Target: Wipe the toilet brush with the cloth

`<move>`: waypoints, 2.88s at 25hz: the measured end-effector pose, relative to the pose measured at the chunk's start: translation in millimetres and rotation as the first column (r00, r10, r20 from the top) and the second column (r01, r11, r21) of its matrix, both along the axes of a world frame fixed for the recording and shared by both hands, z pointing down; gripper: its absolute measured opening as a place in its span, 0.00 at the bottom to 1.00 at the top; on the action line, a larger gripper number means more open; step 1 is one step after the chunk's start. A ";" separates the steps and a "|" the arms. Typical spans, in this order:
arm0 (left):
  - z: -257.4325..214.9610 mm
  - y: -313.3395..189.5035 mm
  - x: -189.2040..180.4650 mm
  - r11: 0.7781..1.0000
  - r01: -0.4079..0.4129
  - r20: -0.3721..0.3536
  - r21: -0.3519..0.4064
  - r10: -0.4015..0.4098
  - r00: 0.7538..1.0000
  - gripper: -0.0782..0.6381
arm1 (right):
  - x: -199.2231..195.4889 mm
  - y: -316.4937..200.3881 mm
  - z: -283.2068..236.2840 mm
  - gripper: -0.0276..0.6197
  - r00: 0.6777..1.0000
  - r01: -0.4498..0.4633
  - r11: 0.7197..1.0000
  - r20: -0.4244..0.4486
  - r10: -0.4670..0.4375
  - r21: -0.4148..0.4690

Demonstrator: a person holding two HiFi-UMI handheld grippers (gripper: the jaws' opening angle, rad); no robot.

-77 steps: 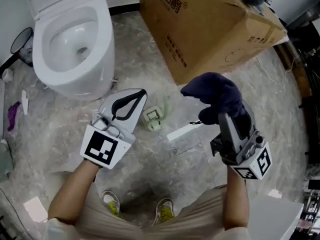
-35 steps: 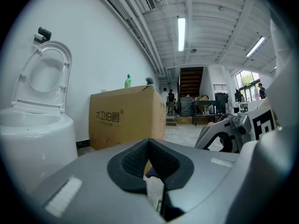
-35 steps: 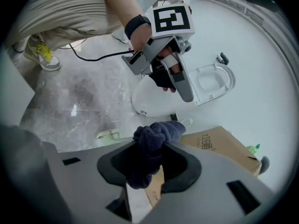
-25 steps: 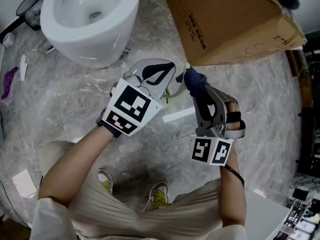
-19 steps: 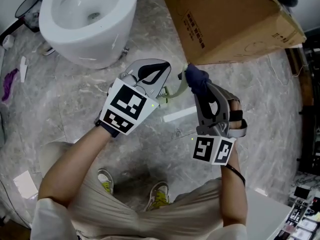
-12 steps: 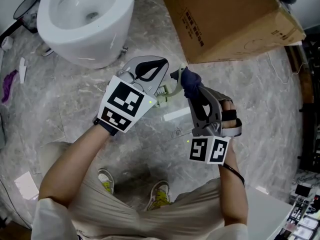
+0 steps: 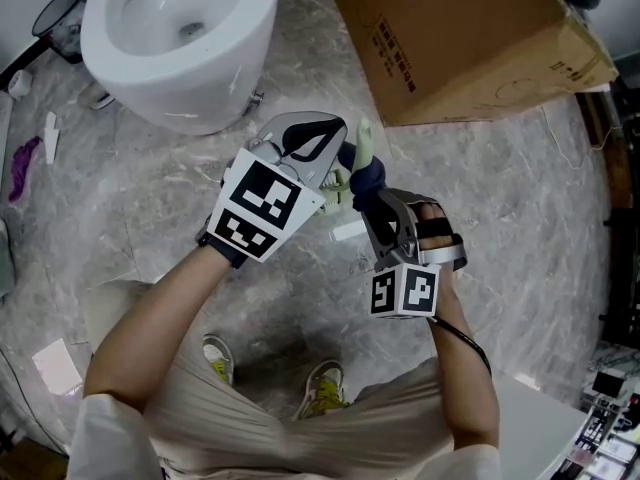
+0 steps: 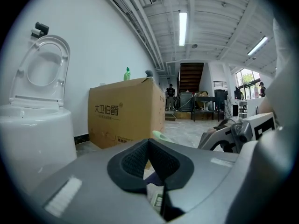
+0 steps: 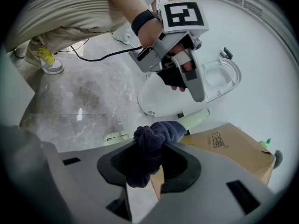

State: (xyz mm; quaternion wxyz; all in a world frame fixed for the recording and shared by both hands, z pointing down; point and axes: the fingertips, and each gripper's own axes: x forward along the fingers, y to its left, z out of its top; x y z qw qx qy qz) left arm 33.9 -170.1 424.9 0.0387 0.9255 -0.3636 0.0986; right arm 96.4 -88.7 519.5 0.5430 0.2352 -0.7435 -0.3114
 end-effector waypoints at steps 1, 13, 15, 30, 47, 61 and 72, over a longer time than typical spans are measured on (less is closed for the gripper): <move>-0.2 0.5 0.8 1.000 -0.005 0.001 0.002 0.005 1.000 0.10 | -1.3 2.1 6.2 0.25 1.000 0.008 1.000 -0.006 -0.008 -0.018; 5.2 -4.8 -6.8 1.000 0.011 0.004 -0.024 -0.011 1.000 0.10 | -21.2 25.8 39.9 0.25 0.994 0.020 0.966 0.105 0.008 -0.259; 5.5 -5.4 -7.9 1.000 0.012 0.001 -0.024 -0.012 1.000 0.10 | -22.1 20.3 24.8 0.25 0.982 -0.013 0.959 0.177 0.065 -0.282; -3.7 -28.2 -60.2 0.991 0.131 0.019 -0.006 -0.131 0.991 0.10 | -6.3 -44.6 -114.5 0.25 0.654 -0.209 0.950 0.689 0.311 -0.231; -7.6 -32.4 -58.8 0.992 0.129 -0.004 -0.013 -0.129 0.992 0.10 | -45.2 -2.9 -58.6 0.25 0.956 -0.042 0.998 0.288 0.052 -0.040; -10.3 -32.0 -61.5 0.991 0.133 -0.008 -0.014 -0.133 0.991 0.10 | -42.3 12.5 -6.3 0.25 0.953 -0.060 0.954 0.268 0.142 -0.294; -16.8 -37.7 -107.3 0.979 0.201 0.035 0.037 -0.202 0.979 0.10 | -62.8 -3.8 -57.5 0.25 0.633 0.021 0.779 0.611 0.475 -0.627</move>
